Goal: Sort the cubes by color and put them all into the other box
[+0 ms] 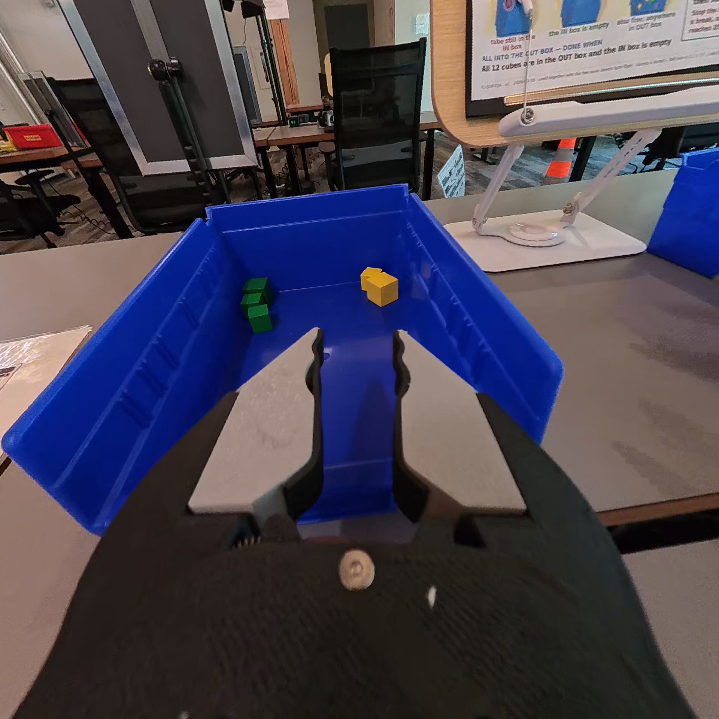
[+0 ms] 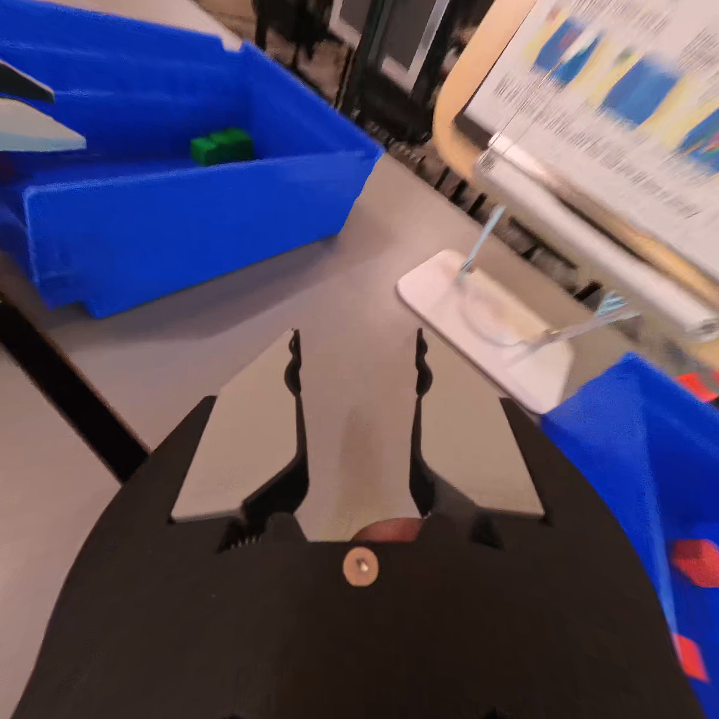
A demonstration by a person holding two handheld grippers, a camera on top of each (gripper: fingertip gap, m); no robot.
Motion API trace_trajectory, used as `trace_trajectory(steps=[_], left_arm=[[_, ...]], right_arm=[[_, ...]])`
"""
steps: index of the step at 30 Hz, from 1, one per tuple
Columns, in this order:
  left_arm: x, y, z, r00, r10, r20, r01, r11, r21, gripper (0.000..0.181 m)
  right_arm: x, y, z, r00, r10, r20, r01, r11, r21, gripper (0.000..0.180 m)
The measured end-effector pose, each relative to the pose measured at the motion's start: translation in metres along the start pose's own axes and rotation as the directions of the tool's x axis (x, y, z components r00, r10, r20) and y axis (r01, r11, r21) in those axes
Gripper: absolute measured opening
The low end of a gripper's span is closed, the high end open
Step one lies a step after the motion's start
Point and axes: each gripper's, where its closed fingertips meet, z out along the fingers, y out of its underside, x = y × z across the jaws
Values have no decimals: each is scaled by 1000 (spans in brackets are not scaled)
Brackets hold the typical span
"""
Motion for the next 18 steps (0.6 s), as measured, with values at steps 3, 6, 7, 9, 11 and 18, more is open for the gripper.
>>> trace_trajectory(steps=[3, 6, 7, 9, 11, 18], left_arm=[[0, 2, 1, 1000, 3, 0, -3, 1000, -10, 35], [-1, 2, 1, 1000, 0, 1, 0, 1000, -16, 37], [-2, 1, 0, 1000, -3, 7, 3, 1000, -11, 37], [-5, 0, 0, 1000, -15, 11, 15, 1000, -8, 39], [-7, 3, 0, 999, -27, 20, 27, 999, -20, 42], [-7, 3, -1, 999, -26, 27, 27, 999, -19, 44]], right_arm=[[-5, 6, 6, 992, 72, 103, -75, 997, 18, 40], [-5, 1, -7, 972, 118, 202, -145, 982, 123, 25], [-8, 2, -11, 959, 139, 247, -173, 977, 122, 25], [-15, 11, -15, 921, 197, 336, -231, 971, 63, 32], [-20, 16, -15, 872, 286, 397, -310, 951, -5, 46], [-33, 28, -10, 792, 391, 469, -373, 918, -135, 49]])
